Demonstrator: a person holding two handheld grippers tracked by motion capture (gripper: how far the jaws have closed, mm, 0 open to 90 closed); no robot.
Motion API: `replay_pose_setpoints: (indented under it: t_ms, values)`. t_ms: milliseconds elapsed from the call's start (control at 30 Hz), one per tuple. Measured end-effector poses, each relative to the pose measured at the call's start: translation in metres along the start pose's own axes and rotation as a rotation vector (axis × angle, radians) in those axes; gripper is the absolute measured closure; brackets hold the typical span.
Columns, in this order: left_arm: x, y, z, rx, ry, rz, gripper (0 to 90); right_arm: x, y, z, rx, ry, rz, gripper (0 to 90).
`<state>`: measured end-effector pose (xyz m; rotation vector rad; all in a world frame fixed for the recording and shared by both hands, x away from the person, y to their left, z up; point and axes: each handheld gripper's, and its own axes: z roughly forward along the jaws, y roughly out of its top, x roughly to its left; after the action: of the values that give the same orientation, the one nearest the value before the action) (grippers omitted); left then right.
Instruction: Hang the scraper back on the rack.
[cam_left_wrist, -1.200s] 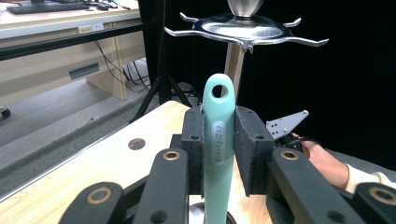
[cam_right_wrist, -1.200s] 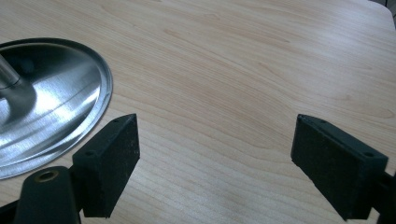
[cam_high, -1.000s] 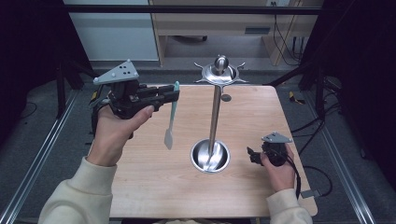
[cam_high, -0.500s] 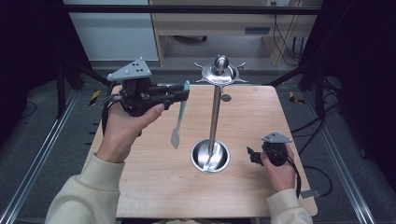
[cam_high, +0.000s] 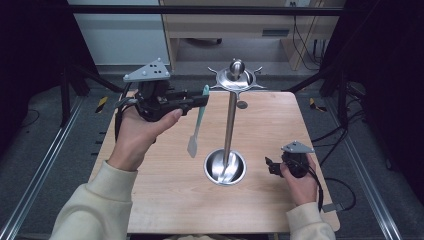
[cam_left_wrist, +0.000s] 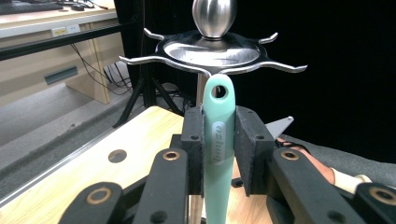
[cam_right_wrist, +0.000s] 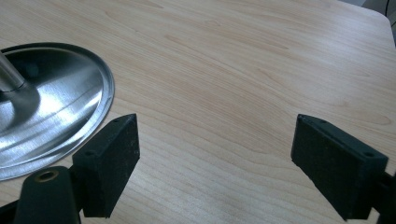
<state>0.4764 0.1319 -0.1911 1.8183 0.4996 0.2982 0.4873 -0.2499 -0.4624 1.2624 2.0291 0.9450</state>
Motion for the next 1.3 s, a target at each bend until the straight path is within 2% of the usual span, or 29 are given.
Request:
replay_pose_setpoints:
  t_ms: [633, 1000, 1200, 1300]
  values:
    - [0.000, 0.002, 0.019, 0.000, -0.003, -0.011, 74.3, 0.000, 0.000, 0.001, -0.001, 0.009, -0.009, 15.3]
    - [0.000, 0.000, 0.022, -0.015, -0.006, -0.008, 74.1, -0.001, 0.000, 0.002, 0.001, 0.010, 0.004, 15.2]
    - [-0.003, -0.002, 0.024, -0.030, 0.020, 0.012, 74.1, -0.004, -0.001, -0.001, -0.008, 0.002, 0.023, 15.3]
    - [-0.008, -0.005, 0.027, -0.049, 0.056, 0.028, 74.1, -0.004, 0.000, 0.000, -0.009, 0.007, 0.022, 15.3]
